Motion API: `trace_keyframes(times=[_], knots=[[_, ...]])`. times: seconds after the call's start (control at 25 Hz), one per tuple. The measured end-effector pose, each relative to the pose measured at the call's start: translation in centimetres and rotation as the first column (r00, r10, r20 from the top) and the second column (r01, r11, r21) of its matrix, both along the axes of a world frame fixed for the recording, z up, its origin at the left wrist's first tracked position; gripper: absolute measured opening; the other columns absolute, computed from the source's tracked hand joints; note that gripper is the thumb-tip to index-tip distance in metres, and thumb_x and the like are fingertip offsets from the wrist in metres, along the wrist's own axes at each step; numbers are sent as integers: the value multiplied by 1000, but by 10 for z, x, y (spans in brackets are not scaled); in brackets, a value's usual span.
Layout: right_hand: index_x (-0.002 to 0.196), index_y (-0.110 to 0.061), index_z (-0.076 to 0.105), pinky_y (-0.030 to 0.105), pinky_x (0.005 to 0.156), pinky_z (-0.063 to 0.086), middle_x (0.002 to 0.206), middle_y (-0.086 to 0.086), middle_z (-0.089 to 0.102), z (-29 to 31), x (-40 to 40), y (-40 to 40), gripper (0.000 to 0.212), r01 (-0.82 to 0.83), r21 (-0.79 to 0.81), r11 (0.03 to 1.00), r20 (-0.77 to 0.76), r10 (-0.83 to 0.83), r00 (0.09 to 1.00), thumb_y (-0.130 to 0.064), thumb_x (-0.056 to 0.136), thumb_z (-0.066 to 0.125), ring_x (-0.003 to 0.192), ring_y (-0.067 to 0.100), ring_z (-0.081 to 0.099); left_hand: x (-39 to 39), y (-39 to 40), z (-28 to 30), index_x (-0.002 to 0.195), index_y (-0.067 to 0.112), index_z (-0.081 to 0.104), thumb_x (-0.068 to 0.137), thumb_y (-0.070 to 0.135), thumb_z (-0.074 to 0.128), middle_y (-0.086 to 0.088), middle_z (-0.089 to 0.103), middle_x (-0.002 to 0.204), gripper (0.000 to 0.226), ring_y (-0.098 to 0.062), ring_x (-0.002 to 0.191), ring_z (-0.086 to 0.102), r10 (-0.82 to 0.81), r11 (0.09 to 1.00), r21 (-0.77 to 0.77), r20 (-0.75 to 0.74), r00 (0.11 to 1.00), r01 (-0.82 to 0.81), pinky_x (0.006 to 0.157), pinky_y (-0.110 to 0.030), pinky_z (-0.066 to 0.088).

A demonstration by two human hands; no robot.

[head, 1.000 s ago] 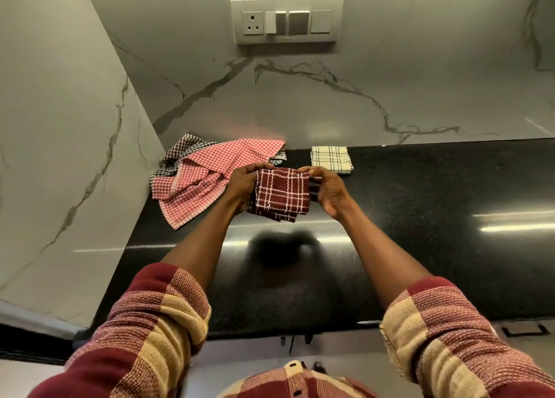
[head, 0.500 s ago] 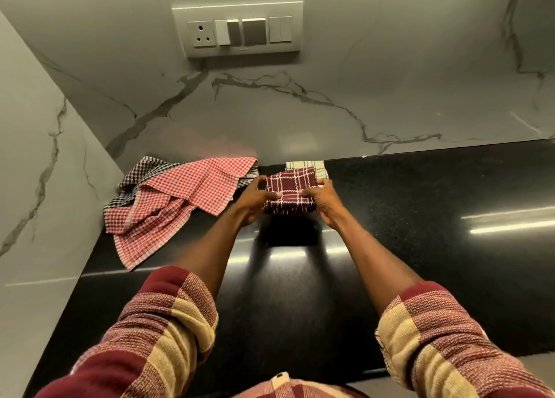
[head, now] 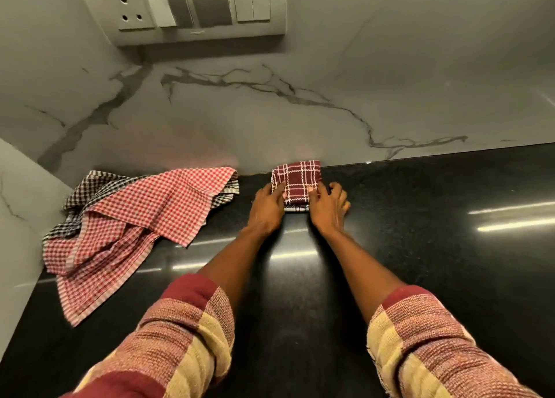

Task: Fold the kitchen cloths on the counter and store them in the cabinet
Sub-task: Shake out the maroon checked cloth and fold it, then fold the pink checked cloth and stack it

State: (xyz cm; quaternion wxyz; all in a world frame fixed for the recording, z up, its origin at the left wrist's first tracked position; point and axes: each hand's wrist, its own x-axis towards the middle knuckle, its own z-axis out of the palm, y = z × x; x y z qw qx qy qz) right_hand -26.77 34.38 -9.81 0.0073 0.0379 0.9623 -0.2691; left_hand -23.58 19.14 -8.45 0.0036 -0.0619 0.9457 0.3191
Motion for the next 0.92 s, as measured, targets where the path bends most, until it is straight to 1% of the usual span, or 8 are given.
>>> trace_keyframes(times=[0.12, 0.24, 0.36, 0.44, 0.52, 0.68, 0.8, 0.92], knots=[[136, -18, 46, 48, 106, 26, 140, 16, 39, -7, -1, -6, 41, 16, 51, 999, -72, -12, 997, -34, 99, 39, 129, 33, 34, -2, -6, -1, 143, 18, 44, 99, 21, 41, -20, 39, 149, 45, -36, 136, 36, -20, 999, -50, 22, 1000, 21, 115, -40, 29], [150, -12, 21, 50, 110, 22, 152, 19, 26, 7, 1, -19, 61, 153, -21, 988, -7, -153, 988, -35, 98, 43, 137, 37, 27, 10, -14, 16, 151, 21, 28, 101, 32, 41, -21, 22, 157, 53, -34, 146, 21, -89, 993, 83, 83, 992, 82, 120, -39, 20], [152, -7, 11, 54, 111, 21, 155, 24, 18, 31, 23, -40, 78, 252, -78, 965, -66, -257, 964, -37, 93, 54, 141, 42, 22, 59, -42, 24, 144, 8, 38, 96, 31, 50, -21, 36, 149, 54, -34, 138, 34, 125, 992, 29, -153, 980, -122, 116, -43, 28], [150, -3, 19, 54, 112, 23, 152, 27, 23, 37, 56, -66, 76, 162, -121, 979, -185, -182, 966, -32, 91, 58, 138, 44, 26, 103, -71, 16, 128, 3, 51, 91, 25, 56, -22, 48, 134, 44, -37, 123, 46, 217, 965, -81, -280, 935, -248, 106, -45, 34], [145, 2, 28, 49, 112, 26, 147, 28, 30, 30, 110, -107, 69, -44, -179, 983, -203, 7, 979, -23, 89, 61, 134, 44, 33, 145, -105, 8, 119, 3, 54, 86, 20, 59, -21, 50, 128, 37, -39, 116, 48, 278, 932, -159, -269, 922, -327, 101, -47, 35], [139, -1, 39, 43, 103, 35, 134, 19, 43, 10, 194, -190, 59, -360, -134, 923, -111, 347, 931, -17, 86, 61, 121, 37, 46, 195, -175, 6, 126, 1, 50, 83, 11, 55, -25, 47, 135, 45, -44, 121, 44, 434, 826, -290, -221, 873, -484, 102, -54, 32], [136, -4, 42, 45, 97, 36, 131, 17, 47, 3, 216, -226, 52, -414, -18, 910, -89, 411, 907, -17, 87, 55, 117, 36, 48, 227, -220, -10, 137, 3, 42, 88, 18, 53, -24, 36, 146, 52, -43, 133, 33, 488, 800, -322, -143, 861, -507, 111, -56, 21], [135, -4, 44, 45, 94, 40, 130, 16, 49, -3, 221, -242, 49, -385, 134, 913, -136, 402, 906, -16, 87, 51, 114, 34, 50, 240, -239, -23, 122, 7, 57, 89, 23, 55, -21, 49, 133, 37, -40, 122, 43, 465, 794, -350, -177, 868, -497, 105, -55, 30]])
